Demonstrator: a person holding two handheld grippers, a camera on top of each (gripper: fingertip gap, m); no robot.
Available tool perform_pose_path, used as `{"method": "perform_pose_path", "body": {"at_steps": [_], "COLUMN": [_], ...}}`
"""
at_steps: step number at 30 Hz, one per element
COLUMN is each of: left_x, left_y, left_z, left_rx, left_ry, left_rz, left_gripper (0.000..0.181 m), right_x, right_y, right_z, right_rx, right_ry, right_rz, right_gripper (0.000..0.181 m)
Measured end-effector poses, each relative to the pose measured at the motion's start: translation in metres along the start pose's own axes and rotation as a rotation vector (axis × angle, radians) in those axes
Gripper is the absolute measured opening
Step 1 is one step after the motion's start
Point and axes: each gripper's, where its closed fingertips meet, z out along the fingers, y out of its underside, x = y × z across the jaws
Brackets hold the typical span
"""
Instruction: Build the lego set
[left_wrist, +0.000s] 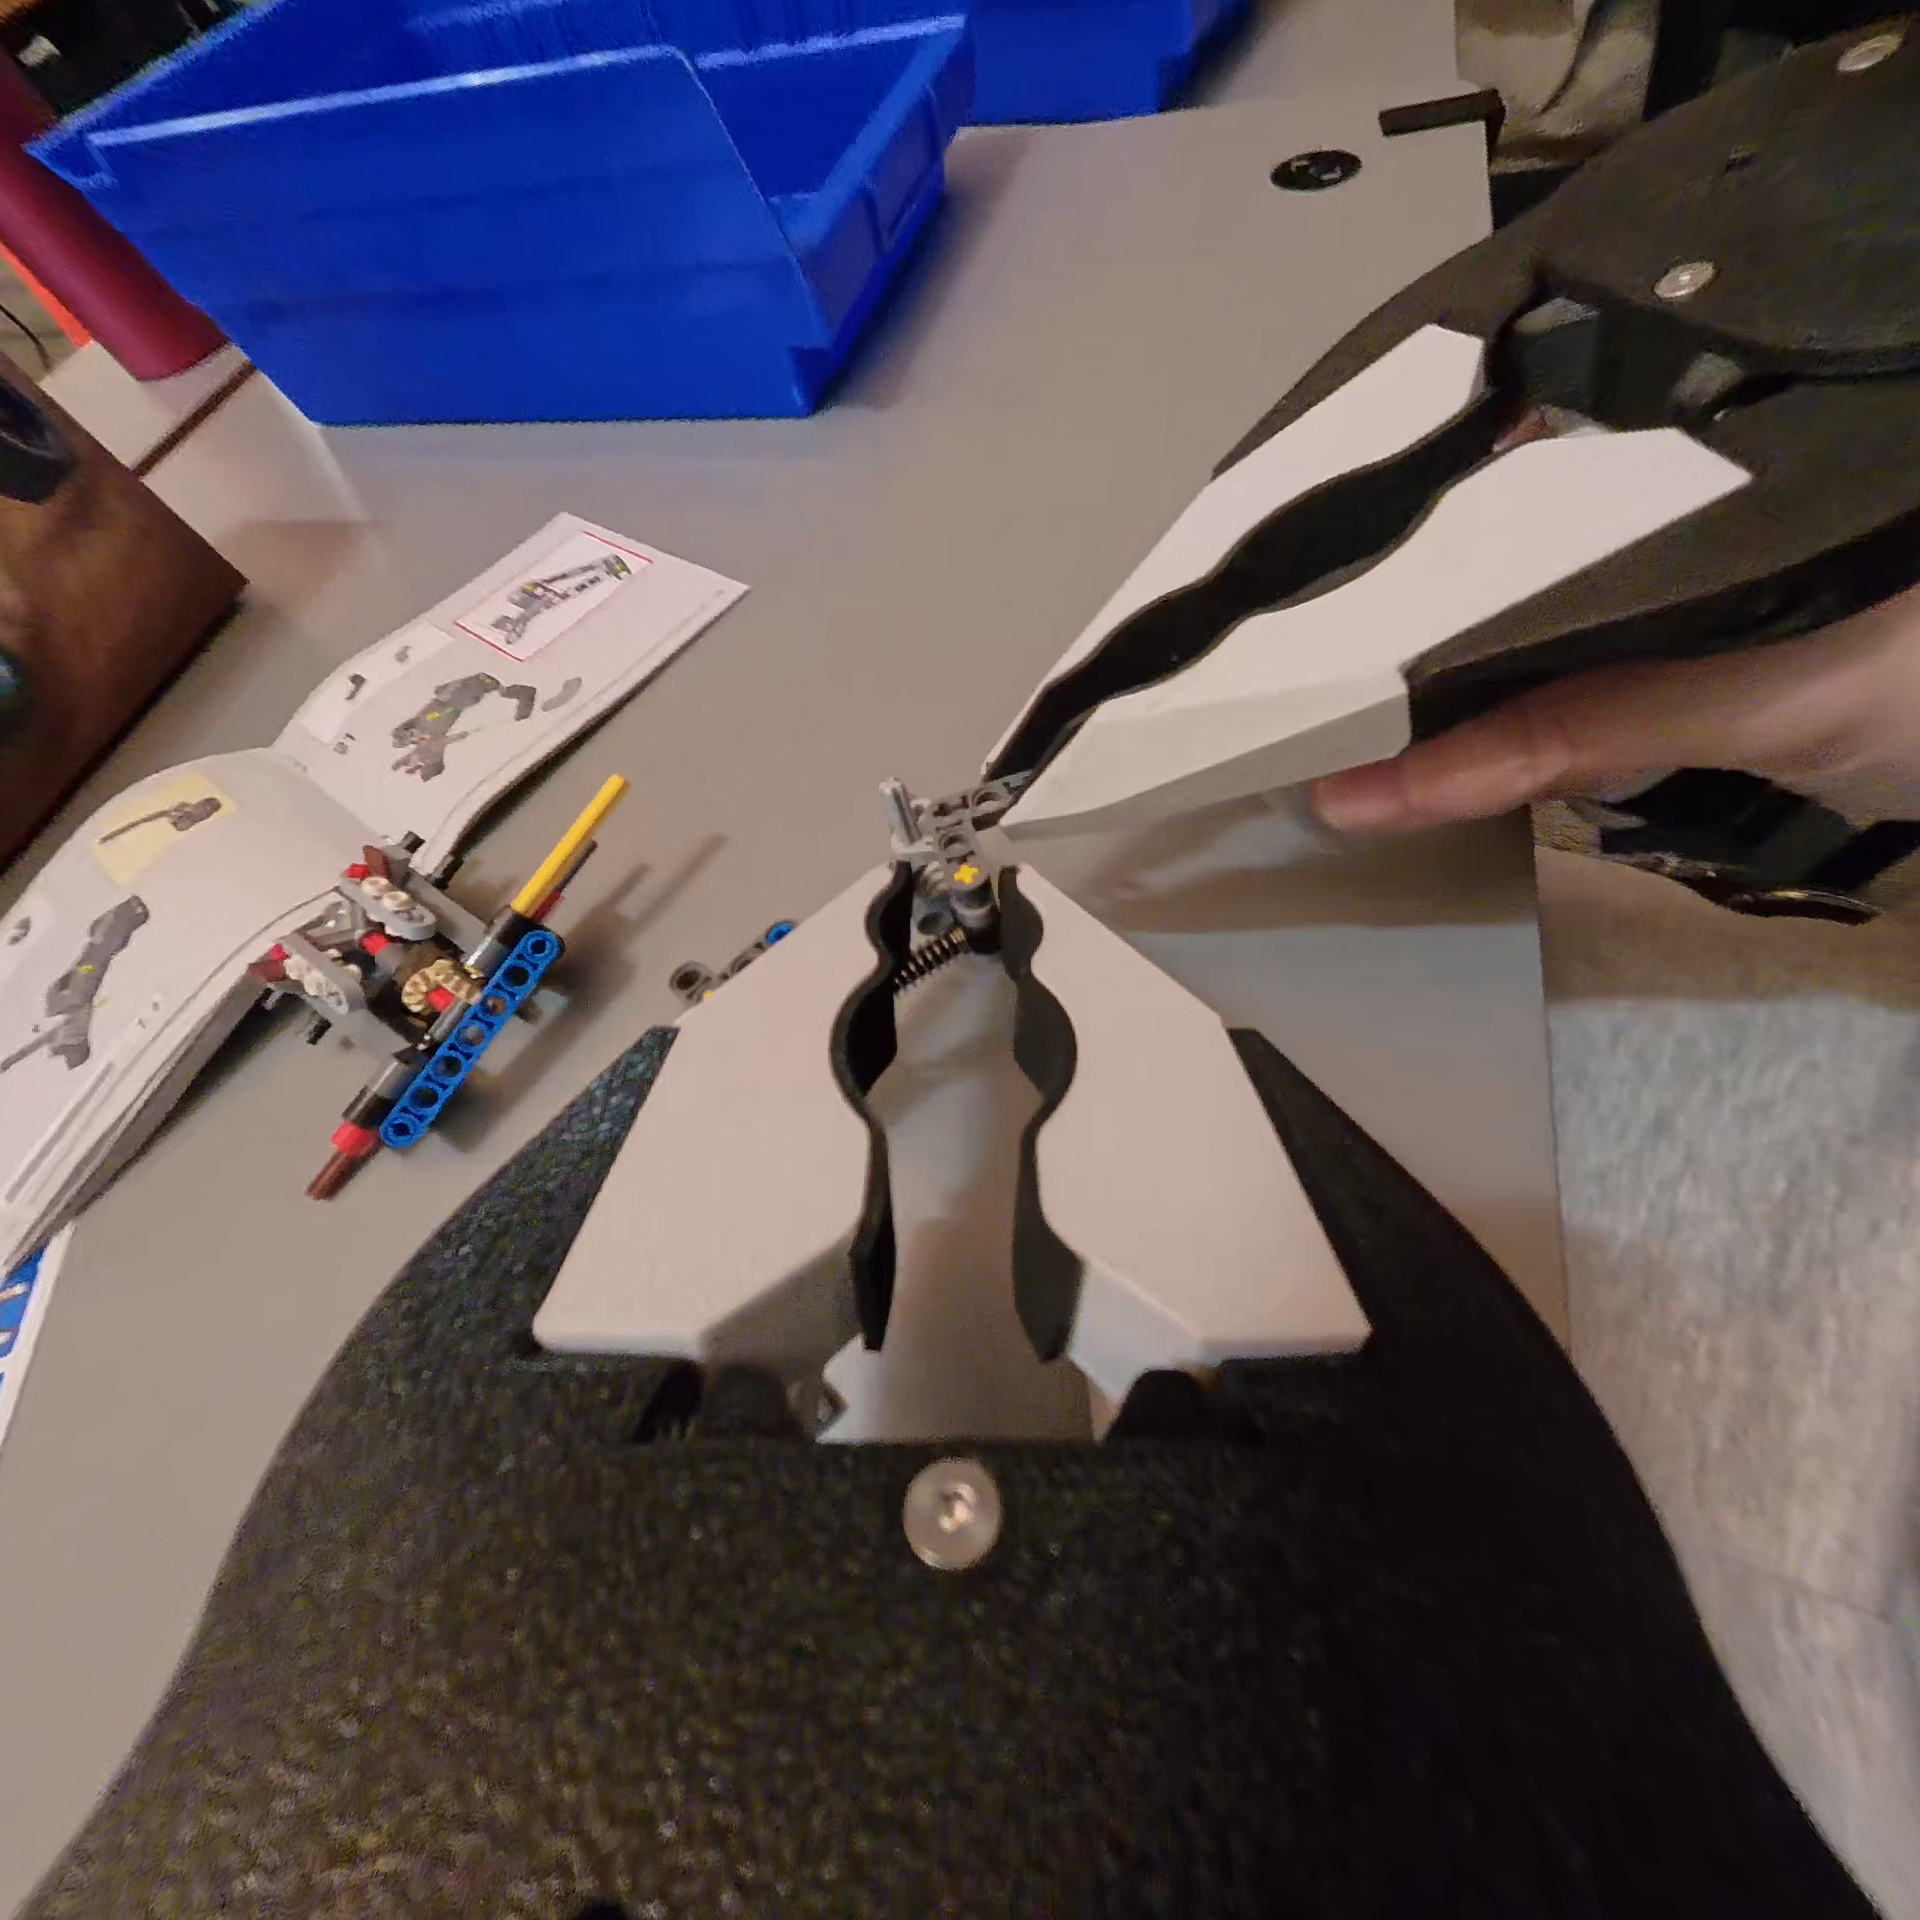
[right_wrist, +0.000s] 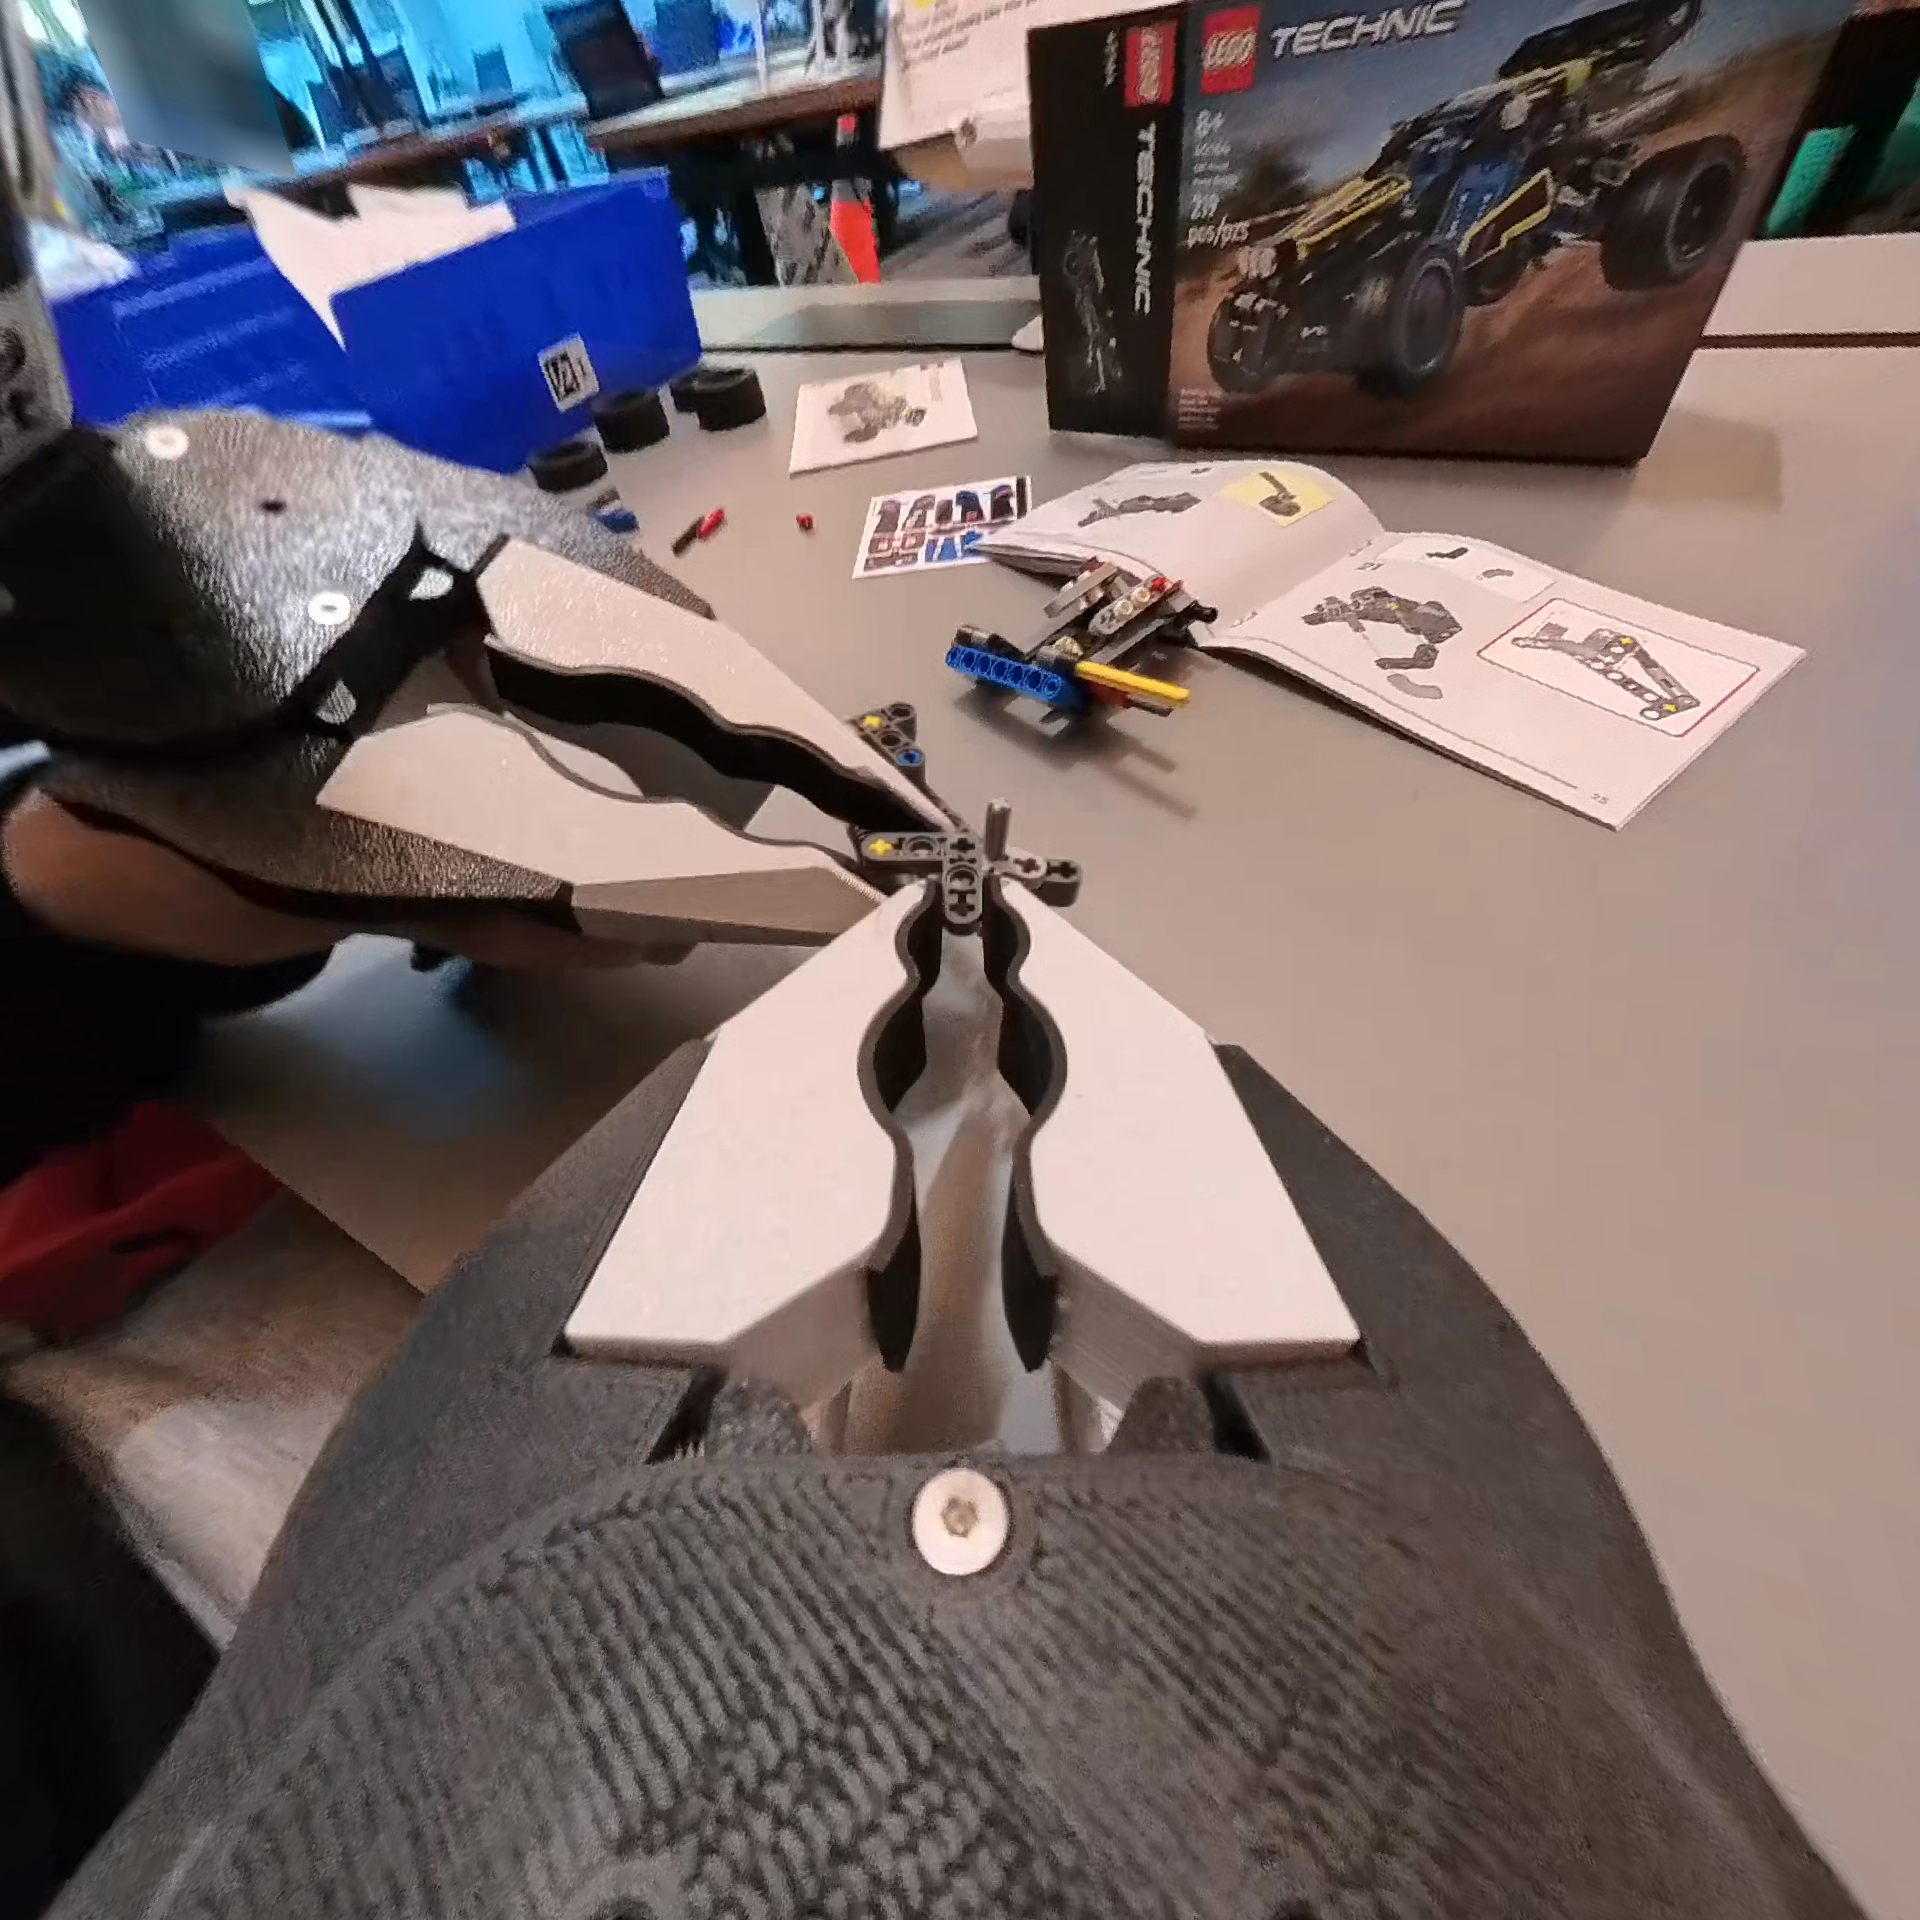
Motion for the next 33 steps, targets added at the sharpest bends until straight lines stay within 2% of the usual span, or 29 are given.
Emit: {"method": "perform_pose_path", "body": {"at_steps": [9, 14, 22, 33], "left_x": [-0.007, -0.006, -0.005, -0.003], "left_y": [-0.010, -0.005, 0.003, 0.006], "left_z": [-0.002, -0.002, -0.001, -0.001], "left_rx": [0.064, 0.042, 0.007, 0.029], "left_ry": [-0.138, -0.087, -0.031, 0.014], "left_rz": [0.072, 0.073, 0.140, 0.273], "left_gripper": [0.010, 0.009, 0.008, 0.009], "right_x": [0.004, 0.002, -0.002, 0.000], "right_y": [-0.009, 0.000, 0.009, 0.014], "right_z": [-0.001, 0.001, 0.008, 0.011], "right_rx": [0.076, -0.010, -0.086, -0.137], "right_ry": [-0.024, -0.086, -0.086, -0.121], "right_rz": [0.174, 0.145, 0.052, 0.078], "right_gripper": [0.006, 0.006, 0.009, 0.006]}}
